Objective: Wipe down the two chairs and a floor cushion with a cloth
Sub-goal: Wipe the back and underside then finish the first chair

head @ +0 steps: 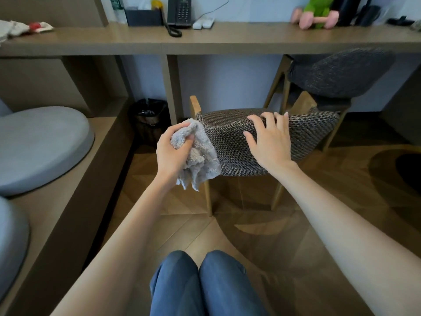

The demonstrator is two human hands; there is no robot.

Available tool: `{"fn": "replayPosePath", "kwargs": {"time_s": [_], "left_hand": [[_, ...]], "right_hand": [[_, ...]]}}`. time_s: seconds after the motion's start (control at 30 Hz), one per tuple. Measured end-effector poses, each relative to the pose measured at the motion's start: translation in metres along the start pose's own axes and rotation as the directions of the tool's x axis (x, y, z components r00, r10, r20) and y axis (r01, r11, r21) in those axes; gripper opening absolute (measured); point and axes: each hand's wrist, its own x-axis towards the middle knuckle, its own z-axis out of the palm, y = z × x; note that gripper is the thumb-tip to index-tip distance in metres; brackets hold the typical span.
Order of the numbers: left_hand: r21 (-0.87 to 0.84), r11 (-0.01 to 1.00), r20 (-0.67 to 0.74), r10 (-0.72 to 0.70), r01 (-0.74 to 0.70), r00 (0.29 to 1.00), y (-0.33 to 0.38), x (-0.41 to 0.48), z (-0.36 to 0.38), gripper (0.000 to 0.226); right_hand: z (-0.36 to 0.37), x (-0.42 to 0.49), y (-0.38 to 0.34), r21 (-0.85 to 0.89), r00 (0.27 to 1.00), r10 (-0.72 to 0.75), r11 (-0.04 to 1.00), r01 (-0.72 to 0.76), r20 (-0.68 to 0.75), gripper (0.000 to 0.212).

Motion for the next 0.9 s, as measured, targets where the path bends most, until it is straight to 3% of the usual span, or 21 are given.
{"fn": "replayPosePath", "kwargs": {"time_s": [0.27,0.43,0.53,0.6,0.67,0.77,0.83,0.9], "left_hand": [[0.042,0.998,0.079,-0.043,0.040,0.996,-0.045,0.108,0.034,0.023],[0.023,0.982,0.087,-0.188,0.187,0.978,-0.044,0.152,0.038,0.023],[0.066,0.952,0.108,-0.303,0.298,0.947,-0.023,0.154,0.030,0.023],[0.089,0.928,0.126,-0.371,0.362,0.920,0.001,0.156,0.025,0.023],[0.115,0.900,0.151,-0.435,0.421,0.888,0.028,0.159,0.022,0.024],[0.090,0.821,0.198,-0.570,0.564,0.798,0.063,0.164,0.022,0.028],[0.072,0.766,0.268,-0.632,0.639,0.727,0.078,0.167,0.024,0.025],[0.077,0.765,0.315,-0.627,0.640,0.712,0.084,0.173,0.026,0.018]], "right_hand": [[0.031,0.066,-0.016,-0.206,1.000,0.029,0.978,-0.030,-0.009,0.052],[0.026,0.091,-0.021,-0.175,0.965,0.085,0.984,-0.041,0.248,0.043],[0.016,0.108,-0.013,-0.081,0.861,0.179,0.984,-0.160,0.475,0.040],[0.002,0.128,-0.005,0.024,0.669,0.198,0.951,-0.307,0.716,0.040],[-0.019,0.147,-0.007,0.228,0.490,0.083,0.809,-0.542,0.868,0.038],[-0.046,0.170,-0.026,0.463,0.480,-0.086,0.455,-0.761,0.873,0.045],[-0.057,0.182,-0.040,0.485,0.464,-0.143,0.218,-0.847,0.874,0.050],[-0.058,0.193,-0.049,0.443,0.429,-0.183,0.045,-0.895,0.885,0.048]]}}
